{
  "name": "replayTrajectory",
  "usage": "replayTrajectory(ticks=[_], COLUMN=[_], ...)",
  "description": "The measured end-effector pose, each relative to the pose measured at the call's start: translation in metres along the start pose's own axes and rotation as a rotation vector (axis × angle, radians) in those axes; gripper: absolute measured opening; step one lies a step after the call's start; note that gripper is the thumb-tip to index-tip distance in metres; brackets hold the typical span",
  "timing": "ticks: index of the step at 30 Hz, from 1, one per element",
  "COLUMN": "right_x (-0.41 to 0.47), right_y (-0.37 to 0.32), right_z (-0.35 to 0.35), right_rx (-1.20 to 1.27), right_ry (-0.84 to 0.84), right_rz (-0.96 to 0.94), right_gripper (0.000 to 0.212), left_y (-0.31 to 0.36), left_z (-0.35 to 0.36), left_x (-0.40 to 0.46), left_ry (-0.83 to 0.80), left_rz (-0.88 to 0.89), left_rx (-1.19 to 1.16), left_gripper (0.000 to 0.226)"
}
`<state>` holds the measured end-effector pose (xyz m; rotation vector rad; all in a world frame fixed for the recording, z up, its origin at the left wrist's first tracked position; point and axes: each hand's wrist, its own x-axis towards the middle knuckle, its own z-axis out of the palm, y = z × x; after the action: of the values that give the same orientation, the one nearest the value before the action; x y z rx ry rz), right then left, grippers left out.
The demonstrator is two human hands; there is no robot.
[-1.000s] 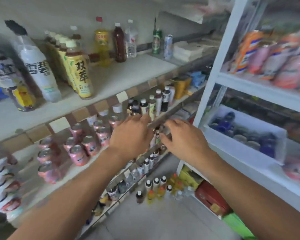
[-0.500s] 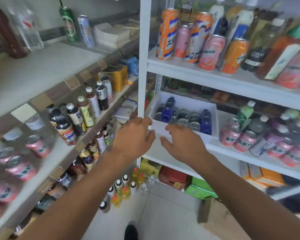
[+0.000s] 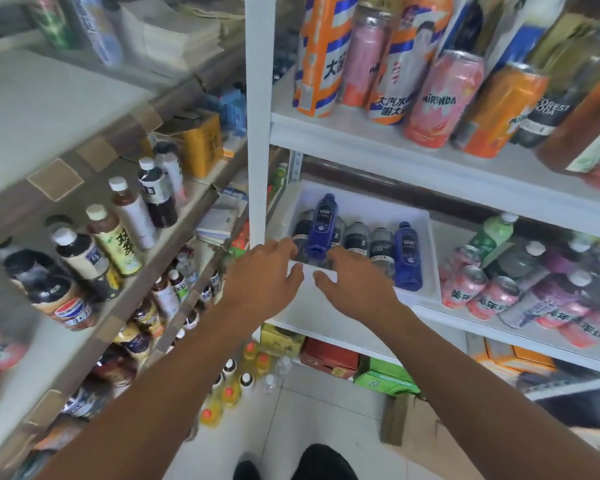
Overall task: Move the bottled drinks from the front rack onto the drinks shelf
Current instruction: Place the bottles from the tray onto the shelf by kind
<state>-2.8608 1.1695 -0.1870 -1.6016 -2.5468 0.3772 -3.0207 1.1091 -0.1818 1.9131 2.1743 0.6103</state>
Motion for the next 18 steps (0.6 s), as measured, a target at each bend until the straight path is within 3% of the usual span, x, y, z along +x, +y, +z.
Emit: replayTrajectory(ticks=[8,18], right_x=[0.077,0.133], right_y=[0.025,0.046], right_z=[0.029,0.055], right_rx=[0.171,0.327], right_ry=[-0.049,-0.061], right_rz=[0.052,0.186], right_gripper=[0.041,0.059], left_y=[-0.002,-0.004], left_z=[0.035,0.07], left_x=[0.058,0.104], left_ry=[-0.023,-0.048], left_rz=[-0.057,-0.145], left_rx=[-0.056,-0.092], left_gripper=[0.027,0.025])
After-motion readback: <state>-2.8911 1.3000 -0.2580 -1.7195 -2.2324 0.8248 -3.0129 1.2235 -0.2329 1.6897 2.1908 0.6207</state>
